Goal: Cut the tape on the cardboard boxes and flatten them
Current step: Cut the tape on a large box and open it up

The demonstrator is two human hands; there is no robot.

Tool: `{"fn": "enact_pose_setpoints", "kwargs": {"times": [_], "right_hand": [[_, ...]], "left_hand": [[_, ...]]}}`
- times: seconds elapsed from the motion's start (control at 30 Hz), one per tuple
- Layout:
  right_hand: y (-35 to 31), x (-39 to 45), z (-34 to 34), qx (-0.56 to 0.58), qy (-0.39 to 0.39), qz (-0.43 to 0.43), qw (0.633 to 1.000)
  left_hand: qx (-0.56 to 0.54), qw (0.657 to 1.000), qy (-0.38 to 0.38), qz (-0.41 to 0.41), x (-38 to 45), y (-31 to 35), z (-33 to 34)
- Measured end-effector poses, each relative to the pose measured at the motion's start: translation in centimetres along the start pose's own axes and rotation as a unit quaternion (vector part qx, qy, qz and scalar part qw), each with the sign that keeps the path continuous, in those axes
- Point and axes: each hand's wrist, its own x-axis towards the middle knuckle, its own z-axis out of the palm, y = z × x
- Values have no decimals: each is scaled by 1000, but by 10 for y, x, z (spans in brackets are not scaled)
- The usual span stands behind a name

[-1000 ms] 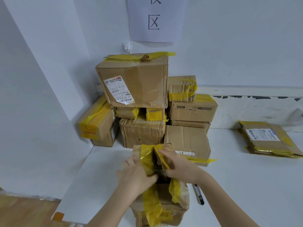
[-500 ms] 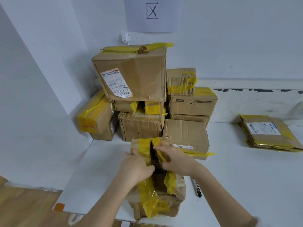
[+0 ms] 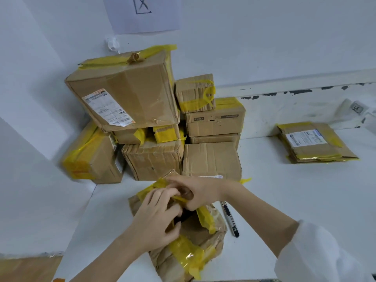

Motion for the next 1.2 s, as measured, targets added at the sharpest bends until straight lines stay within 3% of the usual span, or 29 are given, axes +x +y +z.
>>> {"fn": "enact_pose_setpoints", "kwargs": {"times": [0.17,0.33,0.4,0.43,0.47,0.5,0.53,0.6,0.7,0.83,0.93,1.07,1.2], "right_hand": [[21,2,-3,33,8,-27,999],[52,-10,5,203,83,-54,974],[75,-25,16,346,173,-40,921],[90,-31,24,419,244,-12,875],[106,-34,34,449,321,42,833],[123,-36,44,414,387,123,815],[141,-37,55,320,414,221,823],[166,-32,77,141,361,353,852],[177,-17,96,18,276,399,874],[177,2,100,-75,268,399,874],[180,7,101,-79,273,394,874],[177,-6,99,-2,291,368,883],[167,-38,96,242,342,260,870]], "left_hand": [[-14,990,-97,101,0,-20,3],[-13,992,-104,75,6,-4,12],[-25,995,-94,37,4,8,16],[-28,996,-84,15,2,13,17],[-28,997,-71,-13,1,19,17],[-22,997,-55,-48,1,24,16],[-12,995,-41,-86,2,30,16],[10,985,-23,-172,5,40,17],[24,950,-42,-308,6,52,22],[6,888,-57,-455,4,60,27],[0,884,-56,-464,3,60,29],[24,916,-32,-400,2,54,33],[4,907,0,-421,1,53,35]]}}
